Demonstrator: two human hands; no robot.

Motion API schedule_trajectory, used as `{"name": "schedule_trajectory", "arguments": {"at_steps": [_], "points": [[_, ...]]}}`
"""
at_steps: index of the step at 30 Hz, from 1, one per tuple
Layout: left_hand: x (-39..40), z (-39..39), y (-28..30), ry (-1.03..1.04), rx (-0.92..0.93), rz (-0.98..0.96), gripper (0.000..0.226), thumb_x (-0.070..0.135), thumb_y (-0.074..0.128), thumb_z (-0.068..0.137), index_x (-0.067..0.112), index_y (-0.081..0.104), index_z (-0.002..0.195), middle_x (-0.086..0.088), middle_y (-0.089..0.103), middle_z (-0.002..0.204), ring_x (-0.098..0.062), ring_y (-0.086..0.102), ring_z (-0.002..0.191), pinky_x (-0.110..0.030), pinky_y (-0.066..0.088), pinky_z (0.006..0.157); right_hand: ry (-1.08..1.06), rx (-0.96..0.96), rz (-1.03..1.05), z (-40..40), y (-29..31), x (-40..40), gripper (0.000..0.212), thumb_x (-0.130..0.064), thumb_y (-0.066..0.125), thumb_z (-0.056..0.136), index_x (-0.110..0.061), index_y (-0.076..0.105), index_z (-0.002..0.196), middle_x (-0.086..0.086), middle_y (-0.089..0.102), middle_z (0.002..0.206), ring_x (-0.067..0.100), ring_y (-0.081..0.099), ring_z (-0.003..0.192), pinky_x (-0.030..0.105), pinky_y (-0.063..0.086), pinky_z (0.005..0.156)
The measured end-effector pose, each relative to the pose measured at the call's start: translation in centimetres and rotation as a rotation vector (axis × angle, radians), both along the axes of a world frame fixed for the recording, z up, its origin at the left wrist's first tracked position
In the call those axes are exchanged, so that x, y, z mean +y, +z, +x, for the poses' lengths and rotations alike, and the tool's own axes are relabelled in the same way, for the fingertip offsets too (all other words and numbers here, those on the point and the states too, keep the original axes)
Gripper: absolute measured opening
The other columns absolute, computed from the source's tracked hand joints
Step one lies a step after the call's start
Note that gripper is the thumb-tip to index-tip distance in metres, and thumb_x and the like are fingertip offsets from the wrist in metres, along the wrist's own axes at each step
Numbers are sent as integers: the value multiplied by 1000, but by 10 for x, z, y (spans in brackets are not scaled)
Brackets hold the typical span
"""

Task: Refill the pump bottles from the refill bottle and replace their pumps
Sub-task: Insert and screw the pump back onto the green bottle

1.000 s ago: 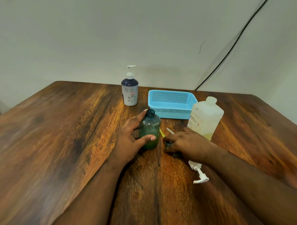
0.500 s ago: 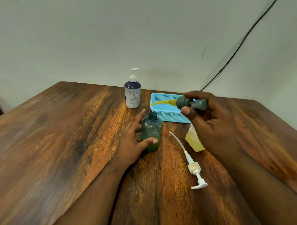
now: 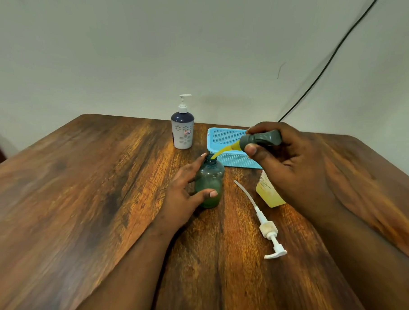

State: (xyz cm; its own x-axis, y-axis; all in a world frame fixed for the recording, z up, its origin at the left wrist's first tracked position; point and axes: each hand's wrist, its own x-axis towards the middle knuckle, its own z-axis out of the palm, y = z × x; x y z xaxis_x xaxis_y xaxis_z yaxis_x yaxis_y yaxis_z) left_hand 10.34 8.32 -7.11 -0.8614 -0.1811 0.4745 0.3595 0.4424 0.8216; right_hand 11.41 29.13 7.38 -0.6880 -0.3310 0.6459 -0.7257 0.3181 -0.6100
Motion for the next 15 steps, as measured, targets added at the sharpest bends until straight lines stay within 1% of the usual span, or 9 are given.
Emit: {"name": "schedule_trajectory", "arguments": {"at_steps": [1, 3, 5, 7, 8, 10, 12, 13, 15], "points": [[0, 0, 0, -4, 0, 6, 88, 24, 83, 78, 70, 32, 133, 25, 44, 130, -4, 49, 122, -31, 50, 100, 5, 9, 20, -2, -2, -2, 25, -17, 67, 87, -13, 64, 112, -12, 62, 99, -9, 60, 94, 3, 48, 74], [1, 0, 0, -13, 10, 21, 86, 21, 83, 78, 66, 35, 134, 24, 45, 130, -4, 50, 123, -23, 52, 97, 36, -18, 39, -10, -6, -7, 24, -18, 68, 87, -17, 64, 110, -20, 60, 96, -20, 57, 92, 1, 46, 73], [2, 1, -1, -22, 29, 45, 87, 16, 82, 78, 66, 37, 133, 22, 47, 128, 0, 51, 121, -14, 51, 91, 60, -94, 52, -22, -10, -17, 24, -22, 69, 86, -22, 64, 110, -19, 62, 98, -14, 60, 93, 9, 51, 77], [3, 2, 0, -30, 42, 67, 87, 13, 82, 79, 66, 39, 133, 21, 48, 126, 5, 51, 118, -10, 49, 88, 45, -133, 89, -36, -16, -29, 25, -29, 70, 86, -24, 65, 109, -18, 64, 98, -3, 62, 94, 18, 54, 77], [3, 2, 0, -34, 46, 73, 87, 12, 82, 79, 65, 39, 133, 20, 48, 126, 7, 51, 118, -9, 49, 87, 38, -148, 96, -43, -19, -34, 23, -32, 70, 85, -28, 66, 107, -21, 63, 95, -2, 62, 92, 20, 54, 75], [4, 3, 1, -36, 51, 69, 86, 13, 82, 79, 63, 38, 133, 19, 49, 127, 8, 51, 118, -8, 48, 87, 32, -170, 100, -54, -23, -43, 14, -37, 70, 84, -38, 64, 96, -28, 61, 86, -4, 61, 85, 17, 48, 71], [4, 4, 1, -35, 53, 59, 85, 12, 81, 79, 59, 37, 135, 18, 49, 127, 8, 50, 118, -6, 47, 87, 40, -183, 118, -62, -28, -52, 10, -40, 70, 83, -42, 63, 88, -27, 62, 80, -8, 62, 79, 9, 43, 64], [3, 4, 1, -36, 52, 57, 85, 11, 81, 79, 56, 37, 136, 18, 48, 127, 8, 50, 118, -5, 46, 86, 42, -199, 131, -66, -32, -56, 9, -40, 70, 83, -41, 64, 89, -26, 62, 79, -8, 62, 78, 5, 42, 61], [3, 3, 1, -42, 44, 63, 84, 9, 80, 80, 53, 37, 137, 18, 48, 128, 9, 50, 118, -5, 46, 85, 52, -246, 154, -73, -40, -62, 16, -41, 69, 83, -32, 68, 96, -22, 64, 82, -5, 62, 79, 8, 43, 64]]}}
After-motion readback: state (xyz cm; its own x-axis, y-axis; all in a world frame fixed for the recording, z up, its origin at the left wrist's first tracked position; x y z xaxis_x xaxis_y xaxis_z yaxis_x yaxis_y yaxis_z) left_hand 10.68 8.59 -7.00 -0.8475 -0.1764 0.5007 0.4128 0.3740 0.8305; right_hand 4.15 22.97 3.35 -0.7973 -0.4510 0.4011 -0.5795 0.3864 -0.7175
